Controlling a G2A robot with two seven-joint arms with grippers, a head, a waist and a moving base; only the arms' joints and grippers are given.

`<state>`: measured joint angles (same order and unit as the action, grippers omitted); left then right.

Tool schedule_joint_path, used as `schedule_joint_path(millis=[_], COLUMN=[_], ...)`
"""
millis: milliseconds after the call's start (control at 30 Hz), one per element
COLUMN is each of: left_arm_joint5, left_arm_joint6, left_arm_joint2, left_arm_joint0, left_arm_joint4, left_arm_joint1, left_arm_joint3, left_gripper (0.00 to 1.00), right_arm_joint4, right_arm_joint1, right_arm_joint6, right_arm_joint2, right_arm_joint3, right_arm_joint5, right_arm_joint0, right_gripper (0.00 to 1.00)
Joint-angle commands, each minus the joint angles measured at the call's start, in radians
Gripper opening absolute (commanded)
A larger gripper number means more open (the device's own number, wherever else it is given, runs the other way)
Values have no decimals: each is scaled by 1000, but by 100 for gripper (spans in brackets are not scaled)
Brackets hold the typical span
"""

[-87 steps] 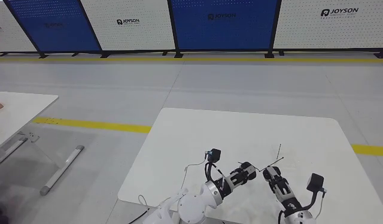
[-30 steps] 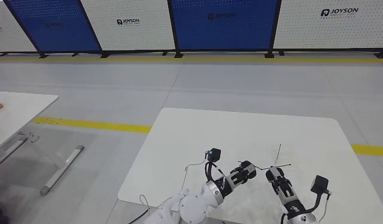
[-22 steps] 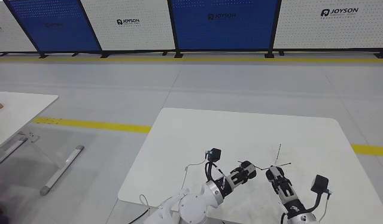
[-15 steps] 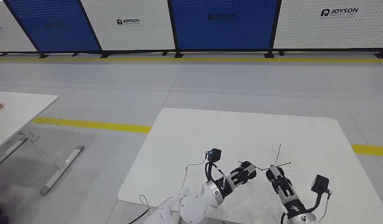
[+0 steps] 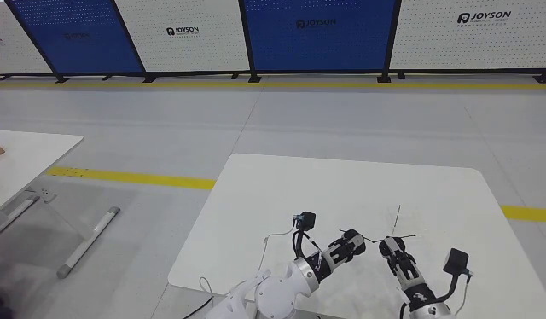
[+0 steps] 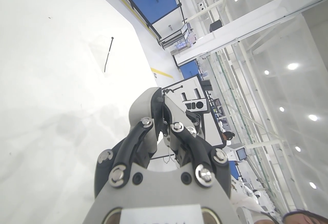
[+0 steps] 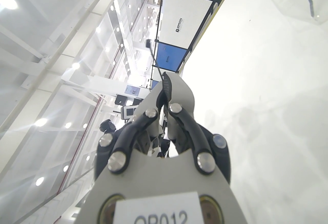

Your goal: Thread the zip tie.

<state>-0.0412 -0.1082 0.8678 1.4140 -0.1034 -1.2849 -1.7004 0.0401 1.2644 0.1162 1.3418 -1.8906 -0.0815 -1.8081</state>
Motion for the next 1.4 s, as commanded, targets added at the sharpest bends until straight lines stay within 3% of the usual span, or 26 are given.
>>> schedule_joint_path(millis=[0, 600, 833, 1367], left_arm_joint5=[-1, -4, 2, 21], left_arm_joint6=[1, -7, -4, -2], left_arm_joint2=[0, 3, 1, -9], left_arm_joint0=[0, 4, 3, -6], left_arm_joint4=[-1, -6, -10, -15], left_arm_joint1=[0, 1, 1, -3], left_arm_joint3=[-1, -6, -4, 4], left_gripper=[0, 0, 20, 17], right_arm_joint4=[1, -19, -22, 1], right_arm_joint1=[0, -1, -1, 0], right_arm_joint6=[-1, 38, 33, 20], right_arm_joint2=[0, 2, 2, -10], right_arm_joint3=[0, 12, 18, 18], right_arm_joint5=[0, -14, -13, -17], right_arm_joint0=[0, 11, 13, 15], right_gripper=[0, 0, 0, 0])
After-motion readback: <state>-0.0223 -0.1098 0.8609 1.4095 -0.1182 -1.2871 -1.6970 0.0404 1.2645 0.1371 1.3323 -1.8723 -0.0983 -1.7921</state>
